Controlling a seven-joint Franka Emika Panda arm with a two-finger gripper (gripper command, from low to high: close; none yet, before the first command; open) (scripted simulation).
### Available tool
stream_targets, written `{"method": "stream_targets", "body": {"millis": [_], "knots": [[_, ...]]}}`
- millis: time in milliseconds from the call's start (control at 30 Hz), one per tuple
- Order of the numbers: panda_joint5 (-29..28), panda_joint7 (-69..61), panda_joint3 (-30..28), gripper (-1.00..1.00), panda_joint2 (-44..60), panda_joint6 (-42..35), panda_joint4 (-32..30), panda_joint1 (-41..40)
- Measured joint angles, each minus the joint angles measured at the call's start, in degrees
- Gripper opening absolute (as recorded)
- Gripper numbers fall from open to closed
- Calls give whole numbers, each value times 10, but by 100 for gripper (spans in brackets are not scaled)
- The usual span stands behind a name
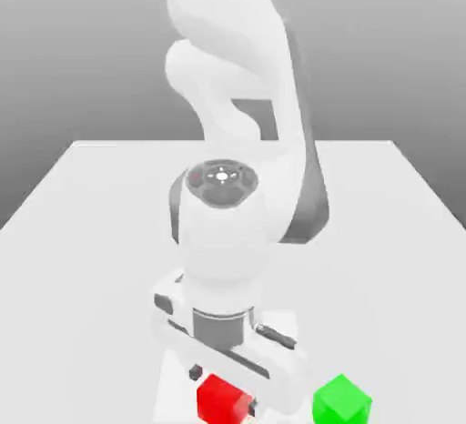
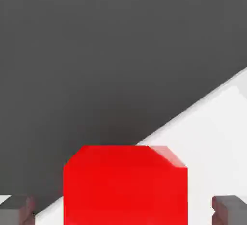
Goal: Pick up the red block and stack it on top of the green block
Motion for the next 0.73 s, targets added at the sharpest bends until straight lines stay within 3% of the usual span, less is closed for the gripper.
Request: {"method": "stream_targets", "body": {"millis": [167, 300, 467, 600, 633, 733], "knots": [[0, 1, 0, -100, 0, 1, 0, 0], [23, -17, 16, -100, -70, -58, -11, -12], [16, -48, 86, -100, -107, -123, 14, 44], [-27, -29, 82, -100, -43, -78, 30, 81], [-35, -24, 78, 100, -30, -67, 31, 86], [-35, -24, 78, 100, -30, -67, 31, 86]]}}
